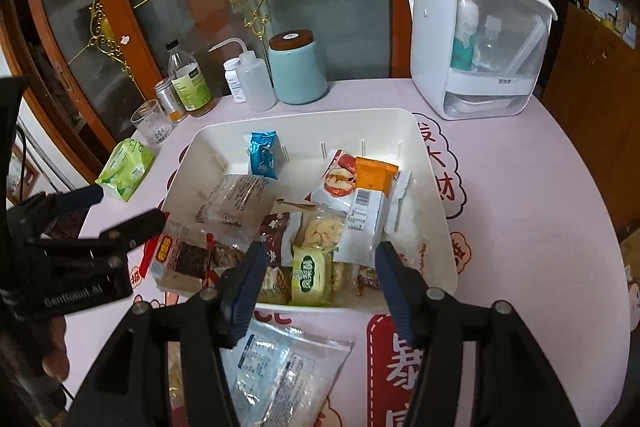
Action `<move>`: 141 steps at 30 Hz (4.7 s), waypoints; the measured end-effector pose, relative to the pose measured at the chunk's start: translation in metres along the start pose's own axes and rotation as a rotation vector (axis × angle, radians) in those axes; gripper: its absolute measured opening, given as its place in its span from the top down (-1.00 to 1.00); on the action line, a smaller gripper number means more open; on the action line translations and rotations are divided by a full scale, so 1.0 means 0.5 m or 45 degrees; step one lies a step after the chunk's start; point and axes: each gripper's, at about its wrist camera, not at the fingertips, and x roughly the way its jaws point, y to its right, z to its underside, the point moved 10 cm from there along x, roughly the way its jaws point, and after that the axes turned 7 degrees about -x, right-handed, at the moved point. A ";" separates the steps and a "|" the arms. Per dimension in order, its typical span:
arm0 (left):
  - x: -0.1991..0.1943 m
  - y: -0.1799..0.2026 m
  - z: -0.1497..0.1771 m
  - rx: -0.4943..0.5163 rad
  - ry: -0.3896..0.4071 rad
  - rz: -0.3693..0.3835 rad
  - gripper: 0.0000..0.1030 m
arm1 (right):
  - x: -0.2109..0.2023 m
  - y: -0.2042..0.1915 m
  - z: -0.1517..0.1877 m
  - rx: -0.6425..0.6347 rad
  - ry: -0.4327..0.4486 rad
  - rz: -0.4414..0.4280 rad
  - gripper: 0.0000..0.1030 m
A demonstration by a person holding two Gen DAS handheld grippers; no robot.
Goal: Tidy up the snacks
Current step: 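Open both grippers to drop the box and pack into the tray, then move both grippers back toward the clear snack bag and light-blue bag, then grasp the clear crispy-snack bag with the left gripper while the right grasps the light-blue bag, then carry both bags into the white tray and open both grippers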
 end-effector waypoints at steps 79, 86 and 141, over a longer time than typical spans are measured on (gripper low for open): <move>0.022 -0.056 0.437 -0.045 -0.364 -0.031 -0.80 | 0.083 -0.051 0.366 0.293 -0.339 -0.337 -0.77; 0.081 -0.065 0.446 0.067 -0.416 0.010 -0.80 | 0.154 -0.092 0.344 0.283 -0.360 -0.245 -0.89; -0.319 0.010 0.027 0.016 0.180 0.087 -0.18 | -0.255 0.040 -0.084 -0.070 0.228 0.101 -0.17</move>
